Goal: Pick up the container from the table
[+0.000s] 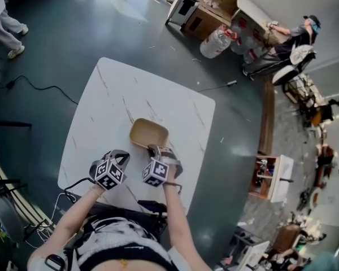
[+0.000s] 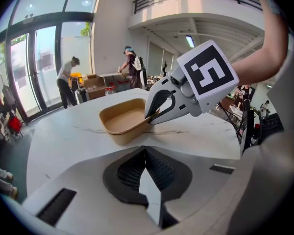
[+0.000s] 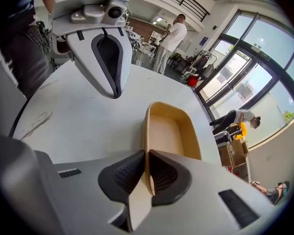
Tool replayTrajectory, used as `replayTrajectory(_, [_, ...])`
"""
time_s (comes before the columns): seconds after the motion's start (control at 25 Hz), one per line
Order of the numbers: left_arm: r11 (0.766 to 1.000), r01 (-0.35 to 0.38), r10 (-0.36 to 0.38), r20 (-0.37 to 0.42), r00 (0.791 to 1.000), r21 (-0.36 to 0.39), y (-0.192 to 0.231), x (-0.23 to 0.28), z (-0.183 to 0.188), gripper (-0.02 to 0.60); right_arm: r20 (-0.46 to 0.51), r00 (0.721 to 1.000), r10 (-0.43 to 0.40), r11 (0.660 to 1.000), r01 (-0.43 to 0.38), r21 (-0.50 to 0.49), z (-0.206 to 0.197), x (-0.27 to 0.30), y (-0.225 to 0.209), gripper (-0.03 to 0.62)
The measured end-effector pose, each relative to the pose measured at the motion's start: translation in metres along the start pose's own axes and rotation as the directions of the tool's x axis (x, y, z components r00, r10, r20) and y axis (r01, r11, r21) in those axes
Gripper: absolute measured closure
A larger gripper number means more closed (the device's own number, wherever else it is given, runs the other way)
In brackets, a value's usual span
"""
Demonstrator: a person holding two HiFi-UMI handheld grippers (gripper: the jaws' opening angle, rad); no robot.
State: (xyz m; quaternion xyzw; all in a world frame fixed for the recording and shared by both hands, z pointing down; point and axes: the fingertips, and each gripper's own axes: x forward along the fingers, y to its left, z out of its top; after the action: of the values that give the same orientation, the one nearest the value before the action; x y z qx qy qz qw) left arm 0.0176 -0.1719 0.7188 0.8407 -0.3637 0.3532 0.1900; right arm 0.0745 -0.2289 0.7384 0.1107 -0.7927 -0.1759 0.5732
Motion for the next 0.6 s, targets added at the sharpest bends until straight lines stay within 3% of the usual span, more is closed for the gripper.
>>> replayTrajectory(0.6, [0.999, -0.002, 0.002, 0.012, 1.000, 0.037, -0.012, -0.010, -0.001, 0.581, 0.058, 0.997, -0.052, 0.998, 0.051, 0.029, 0.016, -0.038, 0.000, 0.557])
